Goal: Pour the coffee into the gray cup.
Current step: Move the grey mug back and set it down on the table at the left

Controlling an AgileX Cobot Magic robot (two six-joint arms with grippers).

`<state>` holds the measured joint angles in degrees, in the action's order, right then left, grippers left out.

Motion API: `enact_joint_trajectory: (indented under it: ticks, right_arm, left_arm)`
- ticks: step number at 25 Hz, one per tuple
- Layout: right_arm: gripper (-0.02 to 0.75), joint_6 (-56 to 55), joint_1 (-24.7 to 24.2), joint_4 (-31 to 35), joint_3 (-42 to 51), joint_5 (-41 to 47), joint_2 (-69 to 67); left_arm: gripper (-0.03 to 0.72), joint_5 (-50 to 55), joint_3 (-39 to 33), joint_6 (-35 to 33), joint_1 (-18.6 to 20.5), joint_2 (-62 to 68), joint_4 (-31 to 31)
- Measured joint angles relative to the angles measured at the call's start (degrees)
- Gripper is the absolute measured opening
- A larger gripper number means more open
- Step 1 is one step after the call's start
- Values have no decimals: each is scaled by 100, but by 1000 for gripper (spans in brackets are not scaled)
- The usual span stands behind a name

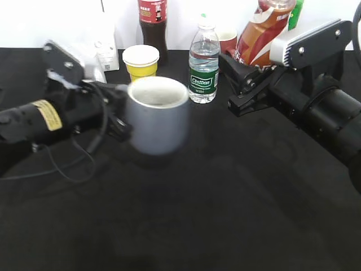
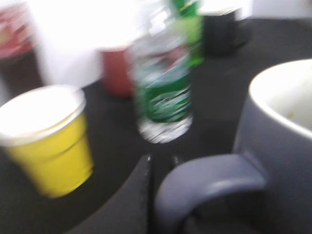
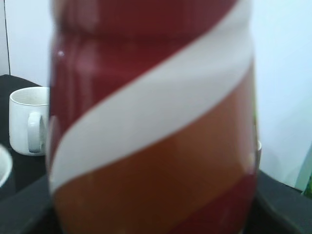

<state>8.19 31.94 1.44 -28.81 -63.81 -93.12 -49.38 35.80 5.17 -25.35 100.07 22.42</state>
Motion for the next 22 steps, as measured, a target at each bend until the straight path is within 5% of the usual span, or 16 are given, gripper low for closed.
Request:
enact_joint_trajectory:
  ticks: [17, 22]
  right_arm:
    - [529, -5, 0, 298, 0, 6, -216]
    - [529, -5, 0, 298, 0, 6, -216]
  left_arm:
    - [66, -122, -580, 0, 3145, -936, -411]
    - [66, -255, -256, -959, 3562, -693, -967]
